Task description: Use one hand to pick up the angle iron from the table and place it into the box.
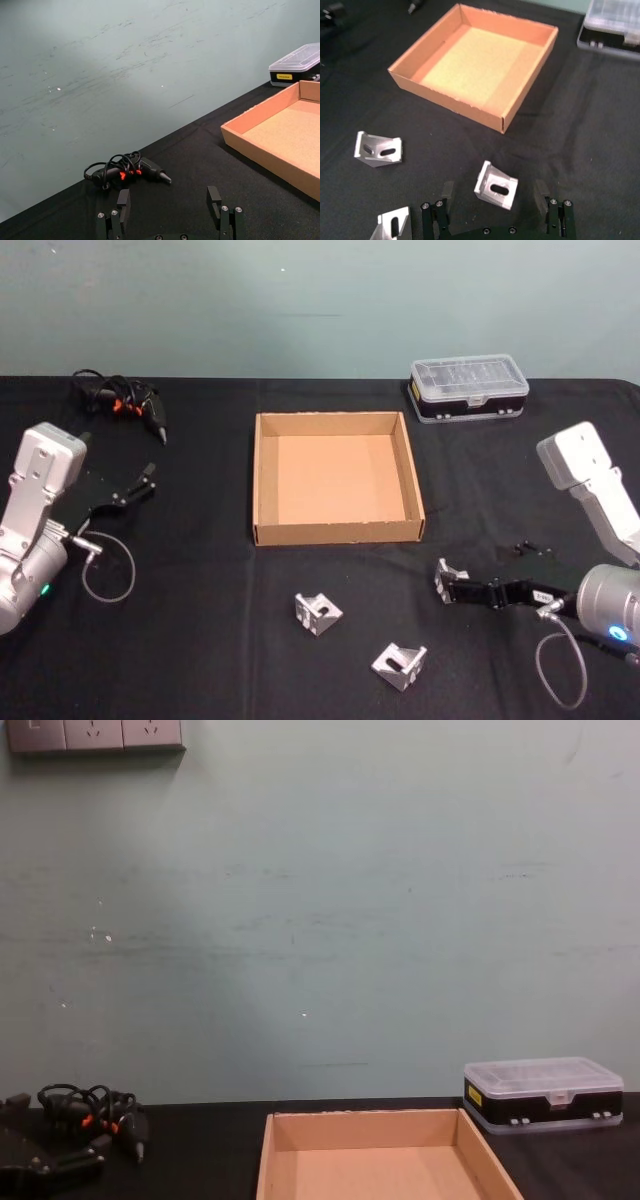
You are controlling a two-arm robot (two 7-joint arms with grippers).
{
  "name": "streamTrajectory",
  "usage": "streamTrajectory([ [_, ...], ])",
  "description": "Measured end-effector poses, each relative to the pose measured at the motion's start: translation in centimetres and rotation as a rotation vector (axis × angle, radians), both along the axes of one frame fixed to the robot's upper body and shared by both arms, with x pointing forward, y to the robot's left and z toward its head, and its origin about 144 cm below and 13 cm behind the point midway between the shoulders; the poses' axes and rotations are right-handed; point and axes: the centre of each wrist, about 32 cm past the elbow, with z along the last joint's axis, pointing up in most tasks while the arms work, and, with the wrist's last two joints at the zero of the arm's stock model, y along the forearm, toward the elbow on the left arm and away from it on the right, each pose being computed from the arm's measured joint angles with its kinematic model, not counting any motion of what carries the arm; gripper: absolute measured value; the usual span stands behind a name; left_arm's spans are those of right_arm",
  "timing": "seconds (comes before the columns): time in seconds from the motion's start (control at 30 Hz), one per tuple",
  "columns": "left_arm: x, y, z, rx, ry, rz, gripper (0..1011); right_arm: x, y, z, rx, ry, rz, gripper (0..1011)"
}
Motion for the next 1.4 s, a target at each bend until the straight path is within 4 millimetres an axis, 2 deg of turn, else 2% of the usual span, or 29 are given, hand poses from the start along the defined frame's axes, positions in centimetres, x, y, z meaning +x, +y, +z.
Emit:
streamTrajectory([
  [0.67,0.0,0.0,0.0,0.0,0.0,0.0,1000,1.1,2.2,-1.0,0.011,0.079,-0.039,1004],
  [1.17,0.0,0.0,0.0,0.0,0.0,0.0,1000,1.4,2.8,-1.5,0.012,0.082,-0.031,1004],
  [1.23,0.0,0.0,0.0,0.0,0.0,0.0,1000,1.4,2.9,-1.6,0.012,0.083,-0.031,997],
  [1.4,0.0,0.0,0.0,0.0,0.0,0.0,1000,1.5,2.8,-1.6,0.012,0.081,-0.039,878],
])
